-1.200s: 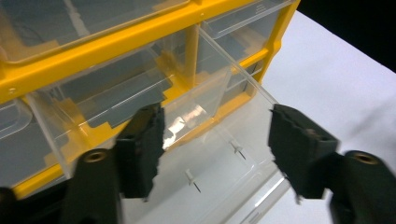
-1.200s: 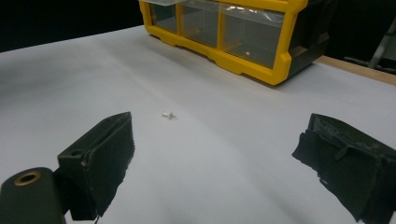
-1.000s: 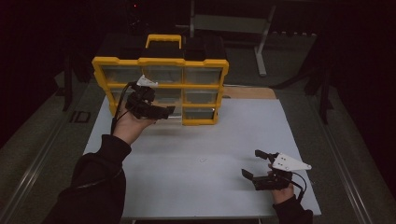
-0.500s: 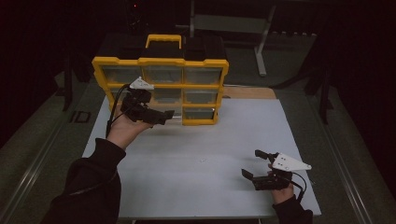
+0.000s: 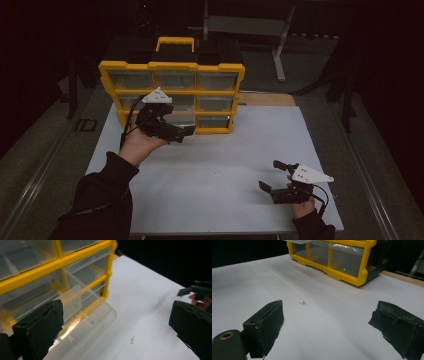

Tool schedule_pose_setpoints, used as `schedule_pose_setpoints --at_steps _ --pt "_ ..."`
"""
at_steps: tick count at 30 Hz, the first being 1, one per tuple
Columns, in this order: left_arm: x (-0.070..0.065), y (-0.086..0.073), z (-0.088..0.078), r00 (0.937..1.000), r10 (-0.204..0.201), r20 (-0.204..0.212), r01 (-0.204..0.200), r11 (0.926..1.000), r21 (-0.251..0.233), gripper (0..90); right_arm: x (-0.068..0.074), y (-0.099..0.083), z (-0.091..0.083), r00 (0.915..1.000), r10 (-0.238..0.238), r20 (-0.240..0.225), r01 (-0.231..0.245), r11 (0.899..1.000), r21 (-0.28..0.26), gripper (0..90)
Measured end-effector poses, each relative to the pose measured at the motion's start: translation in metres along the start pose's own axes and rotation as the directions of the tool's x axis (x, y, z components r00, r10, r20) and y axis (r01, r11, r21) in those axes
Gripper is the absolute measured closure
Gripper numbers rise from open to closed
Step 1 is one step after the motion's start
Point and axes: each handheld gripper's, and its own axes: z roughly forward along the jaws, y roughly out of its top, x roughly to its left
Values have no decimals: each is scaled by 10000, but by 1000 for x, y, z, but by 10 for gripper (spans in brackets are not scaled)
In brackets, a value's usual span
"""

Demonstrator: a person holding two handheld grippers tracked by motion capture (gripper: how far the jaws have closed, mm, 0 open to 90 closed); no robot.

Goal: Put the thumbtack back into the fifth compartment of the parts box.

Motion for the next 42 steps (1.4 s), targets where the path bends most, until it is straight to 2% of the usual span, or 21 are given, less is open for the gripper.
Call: schedule_pose_setpoints --at_steps 9,19,24,32,42 --pt "-13 0 4 9982 390 459 -373 9986 -370 0 0 0 0 10000 4 -4 -4 10000 1 89" --pt "-34 -7 18 9899 939 1058 -876 9942 -625 0 0 0 0 10000 11 2 -11 10000 -22 89" --pt "-43 -13 29 9839 1212 1316 -1154 9920 -509 1 0 0 0 10000 15 0 -15 10000 -31 89" --pt "-52 -22 43 9746 1392 1752 -1331 9900 -466 17 0 0 0 10000 -3 -12 3 10000 -50 89" --pt "-60 -37 61 9691 1465 1983 -1454 9892 -201 36 -1 0 -1 10000 -6 -10 6 10000 -28 89"
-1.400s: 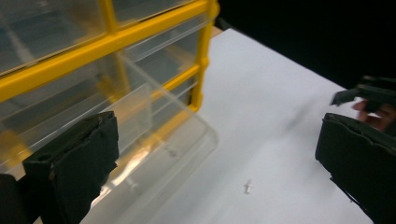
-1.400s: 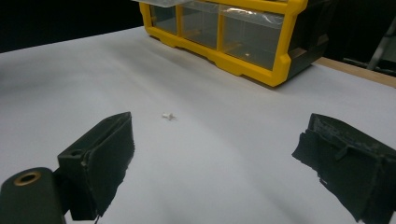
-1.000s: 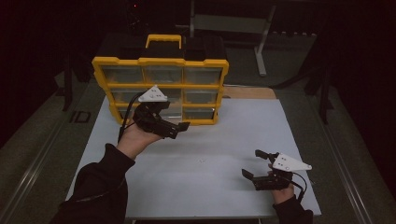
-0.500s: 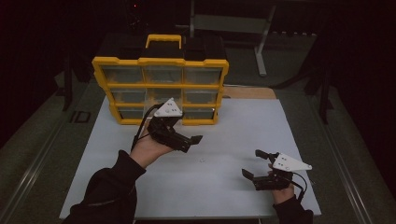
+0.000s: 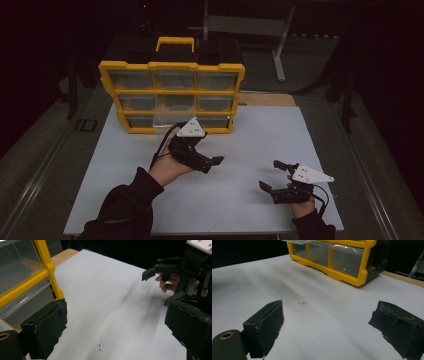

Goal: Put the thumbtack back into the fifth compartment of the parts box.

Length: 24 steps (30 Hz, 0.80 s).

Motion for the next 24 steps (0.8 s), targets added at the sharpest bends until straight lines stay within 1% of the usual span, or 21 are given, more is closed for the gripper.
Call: schedule_pose_setpoints --at_steps 6,8,9,14,15,20,21,24 --pt "-3 -9 12 9997 145 211 -147 9998 121 70 0 0 0 10000 -17 -6 17 10000 -13 89" --pt "-4 -10 14 9997 135 200 -138 9998 145 80 0 0 0 10000 12 -11 -12 10000 -5 89" --pt "-4 -12 18 9995 148 286 -153 9997 181 80 0 0 0 10000 23 -13 -23 10000 2 89" --pt "-5 -17 25 9991 279 323 -288 9992 294 133 0 0 0 10000 -14 -13 14 10000 -19 89" --pt "-4 -20 29 9990 245 364 -258 9990 370 133 0 0 0 10000 -13 -7 13 10000 -20 89" --pt "-1 -27 35 9990 178 417 -198 9987 471 170 0 0 0 10000 14 -13 -14 10000 8 89" --pt "0 -31 39 9991 197 372 -220 9979 612 170 0 0 0 10000 23 -13 -23 10000 16 89" --pt "2 -36 44 9992 157 357 -184 9970 756 211 0 0 0 10000 40 -21 -40 10000 34 89"
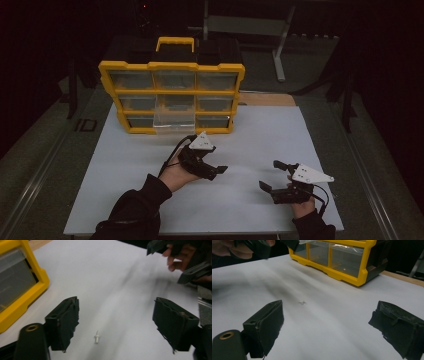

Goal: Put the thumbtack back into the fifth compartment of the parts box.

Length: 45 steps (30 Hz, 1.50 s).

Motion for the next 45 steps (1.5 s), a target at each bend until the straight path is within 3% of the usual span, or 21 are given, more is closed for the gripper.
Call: schedule_pose_setpoints --at_steps 7,19,24,45 --pt "4 -10 10 9998 -146 -155 148 9998 151 281 0 0 0 10000 -3 -2 3 10000 -6 89" --pt "7 -27 28 9996 -288 -68 292 9975 650 417 0 0 0 10000 -12 -8 12 10000 -3 89" --pt "9 -35 36 9994 -307 -146 320 9942 1027 466 0 0 0 10000 -9 -11 9 10000 -21 89" --pt "17 -48 60 9987 -444 -256 482 9829 1775 671 0 0 -1 10000 -20 -13 20 10000 -4 89"
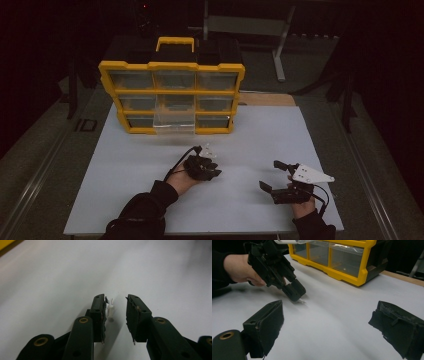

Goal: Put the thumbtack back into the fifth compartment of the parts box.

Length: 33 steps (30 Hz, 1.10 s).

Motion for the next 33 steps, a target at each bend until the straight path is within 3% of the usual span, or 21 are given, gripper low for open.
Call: schedule_pose_setpoints --at_steps 6,16,26,33 --pt "-2 -1 8 9998 135 -161 -131 9996 255 704 0 0 0 10000 -24 -1 24 10000 -1 89" --pt "-3 1 9 9989 246 -393 -229 9988 429 831 1 0 0 10000 -49 -22 49 10000 5 89" --pt "-3 1 6 9987 227 -446 -209 9989 411 844 0 0 0 10000 -26 -14 26 10000 -11 89" --pt "-3 6 -6 9990 159 -407 -147 9995 293 845 0 0 0 10000 -35 -1 35 10000 1 89"
